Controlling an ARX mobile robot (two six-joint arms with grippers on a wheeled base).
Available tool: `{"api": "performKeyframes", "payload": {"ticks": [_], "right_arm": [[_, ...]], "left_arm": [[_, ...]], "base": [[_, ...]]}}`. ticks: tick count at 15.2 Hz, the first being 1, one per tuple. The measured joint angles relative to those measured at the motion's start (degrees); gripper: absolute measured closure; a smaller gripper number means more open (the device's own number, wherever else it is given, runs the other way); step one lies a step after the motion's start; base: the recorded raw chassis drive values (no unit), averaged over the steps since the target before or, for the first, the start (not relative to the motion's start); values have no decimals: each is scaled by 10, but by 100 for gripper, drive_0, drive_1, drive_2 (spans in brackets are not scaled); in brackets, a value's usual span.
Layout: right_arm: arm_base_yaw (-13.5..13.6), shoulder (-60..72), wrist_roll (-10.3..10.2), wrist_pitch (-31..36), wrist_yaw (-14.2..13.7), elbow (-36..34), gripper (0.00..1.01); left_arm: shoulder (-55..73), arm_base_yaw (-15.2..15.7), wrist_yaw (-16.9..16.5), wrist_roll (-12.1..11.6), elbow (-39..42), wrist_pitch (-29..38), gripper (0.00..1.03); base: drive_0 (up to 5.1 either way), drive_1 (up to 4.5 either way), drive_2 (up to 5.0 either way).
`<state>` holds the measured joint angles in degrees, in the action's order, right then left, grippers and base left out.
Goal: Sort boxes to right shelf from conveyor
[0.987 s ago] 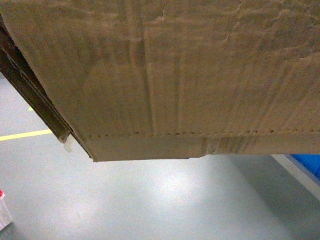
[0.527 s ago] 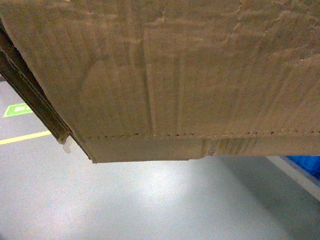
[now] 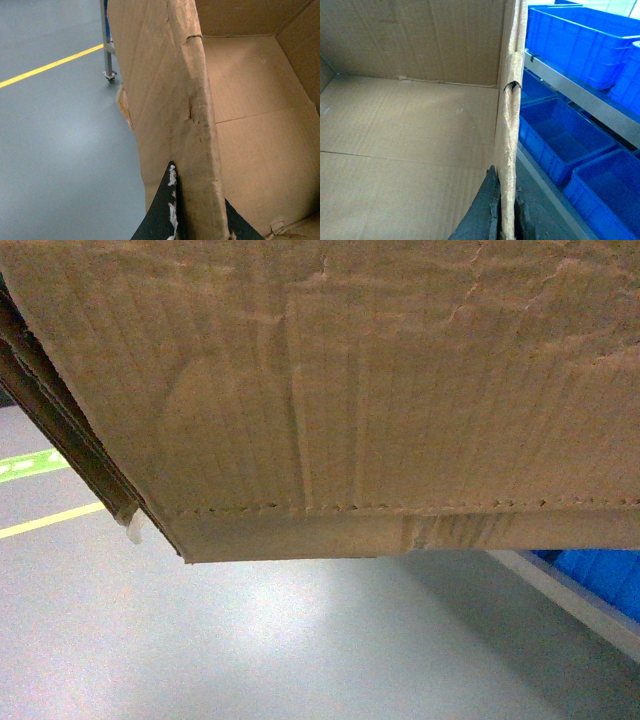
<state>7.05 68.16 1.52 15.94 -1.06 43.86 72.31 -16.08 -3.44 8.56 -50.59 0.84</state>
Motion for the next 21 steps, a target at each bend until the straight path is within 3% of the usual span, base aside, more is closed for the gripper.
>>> {"api": "performKeyframes", "payload": {"ticks": [21], "right_arm": [[0,0,0,1,1,0,98]], "left_arm": [[1,-1,0,0,0,0,99]], "base": [[-171,-171,-171]]}}
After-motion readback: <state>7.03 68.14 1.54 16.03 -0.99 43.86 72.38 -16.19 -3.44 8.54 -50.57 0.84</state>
